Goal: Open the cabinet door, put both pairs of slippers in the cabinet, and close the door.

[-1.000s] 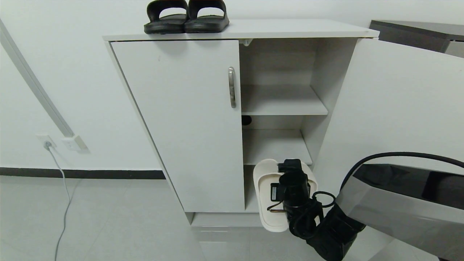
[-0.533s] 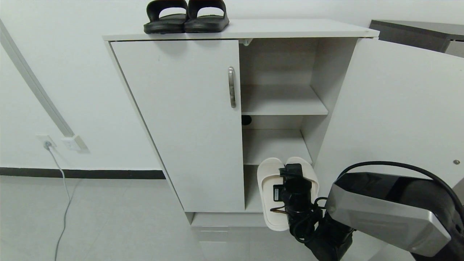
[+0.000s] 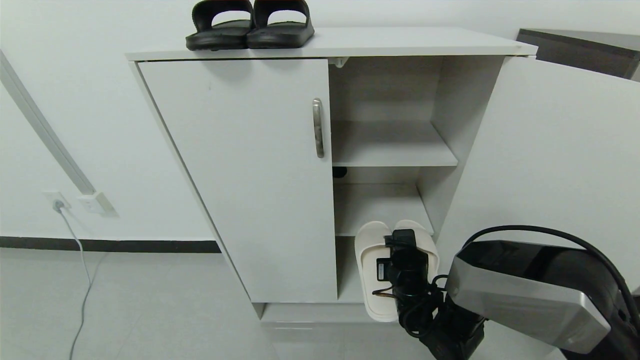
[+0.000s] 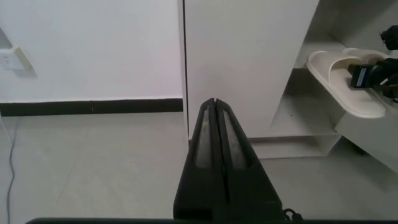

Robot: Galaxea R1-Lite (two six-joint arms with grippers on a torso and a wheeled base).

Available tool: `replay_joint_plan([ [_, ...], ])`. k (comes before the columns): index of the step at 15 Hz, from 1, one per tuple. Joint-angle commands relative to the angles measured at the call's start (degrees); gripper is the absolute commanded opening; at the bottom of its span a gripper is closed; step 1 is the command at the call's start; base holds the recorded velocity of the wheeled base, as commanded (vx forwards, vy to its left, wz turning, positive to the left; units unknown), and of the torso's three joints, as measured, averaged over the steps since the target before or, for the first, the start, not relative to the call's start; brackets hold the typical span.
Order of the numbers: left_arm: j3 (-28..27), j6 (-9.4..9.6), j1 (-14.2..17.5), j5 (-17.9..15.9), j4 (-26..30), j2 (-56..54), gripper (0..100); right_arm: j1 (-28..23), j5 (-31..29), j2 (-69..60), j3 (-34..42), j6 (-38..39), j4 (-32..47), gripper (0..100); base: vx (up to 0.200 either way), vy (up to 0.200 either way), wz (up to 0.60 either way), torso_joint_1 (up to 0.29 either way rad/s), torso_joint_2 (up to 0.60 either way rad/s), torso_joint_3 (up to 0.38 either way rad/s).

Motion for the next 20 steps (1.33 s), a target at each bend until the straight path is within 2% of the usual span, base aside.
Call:
replay_joint_plan([
  [1, 0.01, 0.00, 0.06, -0.01, 0.00, 0.07, 0, 0.12, 0.00, -0.04, -0.01, 0.01, -0.11, 0, 0.200, 0.000, 0.00, 0.007, 0.00, 0.002],
  [4, 0.01, 0.00, 0.06, 0.07, 0.00, 0.07, 0, 0.12, 0.09, -0.13, -0.36, -0.07, -0.11, 0, 0.200, 0.000, 0.00, 0.002, 0.00, -0.002],
  [6, 0.01, 0.00, 0.06, 0.07, 0.00, 0.07, 0, 0.12, 0.53, -0.13, -2.03, -0.25, 0.51, 0, 0.000, 0.000, 0.00, 0.000, 0.00, 0.000],
  [8, 0.01, 0.00, 0.06, 0.07, 0.00, 0.07, 0, -0.23, 4.57, -0.31, -3.35, -0.25, 1.39, 0, 0.000, 0.000, 0.00, 0.000, 0.00, 0.000],
  [11, 0.01, 0.00, 0.06, 0.07, 0.00, 0.07, 0, -1.55, 5.54, 0.13, -8.44, 0.01, 6.92, 0, 0.000, 0.000, 0.00, 0.000, 0.00, 0.000],
  [14, 0.01, 0.00, 0.06, 0.07, 0.00, 0.07, 0, -3.84, 5.54, 2.15, -16.62, 0.10, 13.25, 0, 0.000, 0.000, 0.00, 0.000, 0.00, 0.000],
  [19, 0.01, 0.00, 0.06, 0.07, 0.00, 0.07, 0, -6.38, 5.54, 5.49, -28.04, 0.10, 20.46, 0, 0.000, 0.000, 0.00, 0.000, 0.00, 0.000],
  [20, 0.01, 0.00, 0.06, 0.07, 0.00, 0.07, 0, -6.38, 5.54, 5.49, -28.04, 0.10, 20.46, 0, 0.000, 0.000, 0.00, 0.000, 0.00, 0.000],
])
